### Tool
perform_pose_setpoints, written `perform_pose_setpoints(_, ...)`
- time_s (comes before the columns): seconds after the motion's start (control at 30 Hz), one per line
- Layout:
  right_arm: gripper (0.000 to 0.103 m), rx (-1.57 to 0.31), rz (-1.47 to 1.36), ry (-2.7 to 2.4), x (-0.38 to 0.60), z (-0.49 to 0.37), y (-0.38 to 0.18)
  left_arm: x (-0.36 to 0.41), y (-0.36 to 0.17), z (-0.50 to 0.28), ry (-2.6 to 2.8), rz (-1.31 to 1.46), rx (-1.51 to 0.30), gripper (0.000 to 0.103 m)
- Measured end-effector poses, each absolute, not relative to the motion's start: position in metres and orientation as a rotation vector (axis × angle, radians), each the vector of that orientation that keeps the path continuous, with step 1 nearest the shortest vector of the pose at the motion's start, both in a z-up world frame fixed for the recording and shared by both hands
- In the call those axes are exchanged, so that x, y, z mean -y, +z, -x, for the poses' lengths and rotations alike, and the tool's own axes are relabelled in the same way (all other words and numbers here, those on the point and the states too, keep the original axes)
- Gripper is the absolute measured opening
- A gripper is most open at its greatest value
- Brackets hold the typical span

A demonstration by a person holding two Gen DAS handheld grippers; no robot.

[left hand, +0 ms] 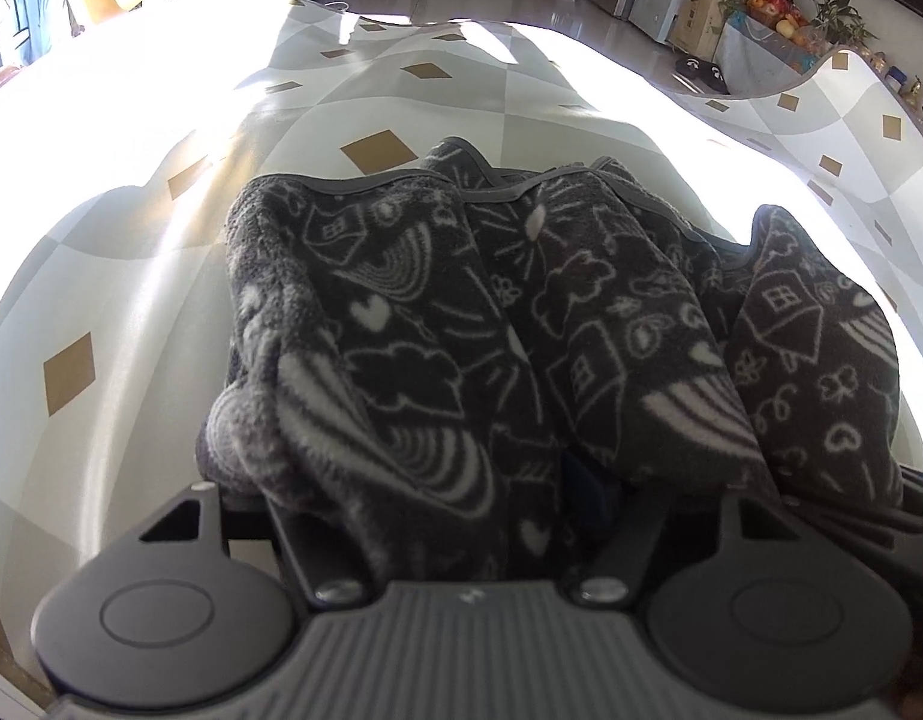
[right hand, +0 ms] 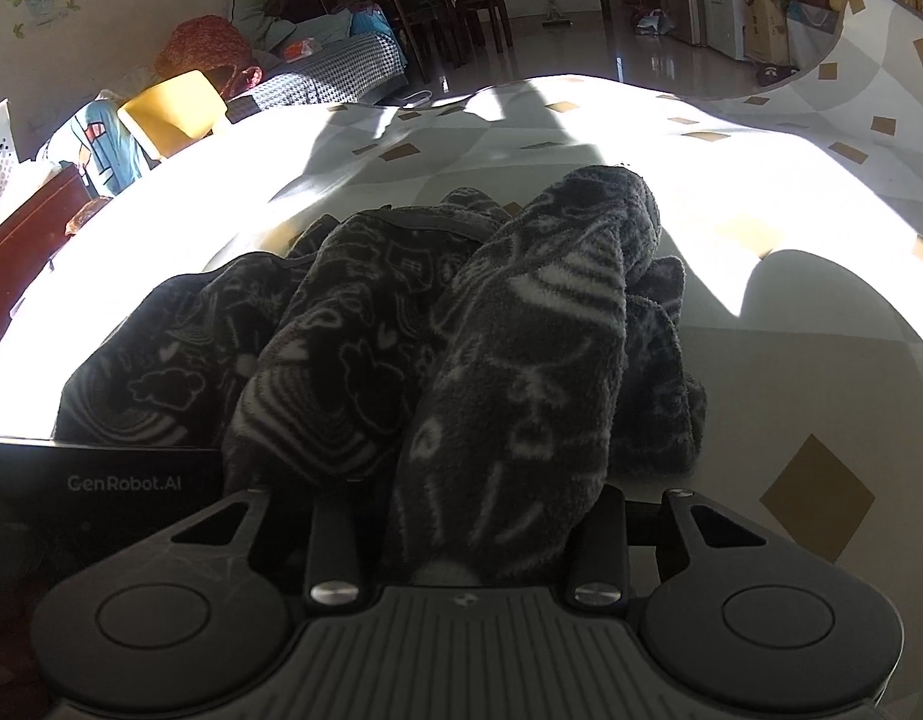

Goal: Fold clothes

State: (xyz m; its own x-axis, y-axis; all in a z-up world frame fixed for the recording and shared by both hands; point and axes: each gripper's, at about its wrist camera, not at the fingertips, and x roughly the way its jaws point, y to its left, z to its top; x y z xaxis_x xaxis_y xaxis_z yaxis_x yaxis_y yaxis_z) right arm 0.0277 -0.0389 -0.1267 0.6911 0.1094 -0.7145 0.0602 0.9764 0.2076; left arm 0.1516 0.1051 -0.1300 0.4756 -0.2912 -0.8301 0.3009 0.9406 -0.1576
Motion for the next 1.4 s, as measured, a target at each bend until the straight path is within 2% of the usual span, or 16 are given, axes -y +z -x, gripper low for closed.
perform_pose_setpoints(0.07,0.037,-0.807,-0.202,0.053,0.034,-0.025,-0.125,-0.103,-0.127,-0.147,-0.378,-0.032,-0.996,0.055)
perform_pose_setpoints(0.13,0.036,-0.809,-0.190,0.067,0.031,-0.023,-0.123,-0.102,-0.124,-0.143,-0.383,-0.050,-0.985,0.053)
perform_pose_setpoints(0.63,0.036,-0.801,-0.154,0.094,0.019,-0.009,-0.109,-0.104,-0.106,-0.137,-0.400,-0.039,-0.959,0.051)
perform_pose_setpoints(0.7,0.041,-0.816,-0.166,0.065,0.022,-0.010,-0.110,-0.104,-0.106,-0.137,-0.396,-0.040,-0.962,0.055)
perform_pose_setpoints(0.77,0.045,-0.836,-0.177,0.017,0.028,-0.013,-0.112,-0.108,-0.111,-0.140,-0.359,-0.039,-0.977,0.064)
perform_pose_setpoints(0.83,0.052,-0.852,-0.189,-0.034,0.034,-0.016,-0.114,-0.112,-0.115,-0.143,-0.320,-0.027,-0.996,0.068)
perform_pose_setpoints(1.4,0.061,-0.755,-0.169,-0.256,0.054,-0.006,-0.085,-0.132,-0.129,-0.161,-0.174,0.032,-1.055,0.093)
